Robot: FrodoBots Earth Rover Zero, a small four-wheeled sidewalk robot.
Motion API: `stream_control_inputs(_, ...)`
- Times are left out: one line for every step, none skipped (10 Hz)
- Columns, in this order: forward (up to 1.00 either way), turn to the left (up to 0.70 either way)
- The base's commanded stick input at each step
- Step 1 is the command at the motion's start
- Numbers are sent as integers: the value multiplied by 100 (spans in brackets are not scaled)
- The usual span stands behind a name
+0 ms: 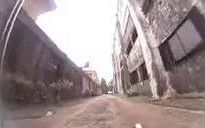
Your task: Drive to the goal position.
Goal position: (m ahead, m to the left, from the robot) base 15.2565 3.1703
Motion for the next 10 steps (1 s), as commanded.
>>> stream_control_inputs(78,3)
stream_control_inputs(78,3)
stream_control_inputs(78,3)
stream_control_inputs(78,3)
stream_control_inputs(78,3)
stream_control_inputs(78,3)
stream_control_inputs(78,3)
stream_control_inputs(78,3)
stream_control_inputs(78,3)
stream_control_inputs(78,3)
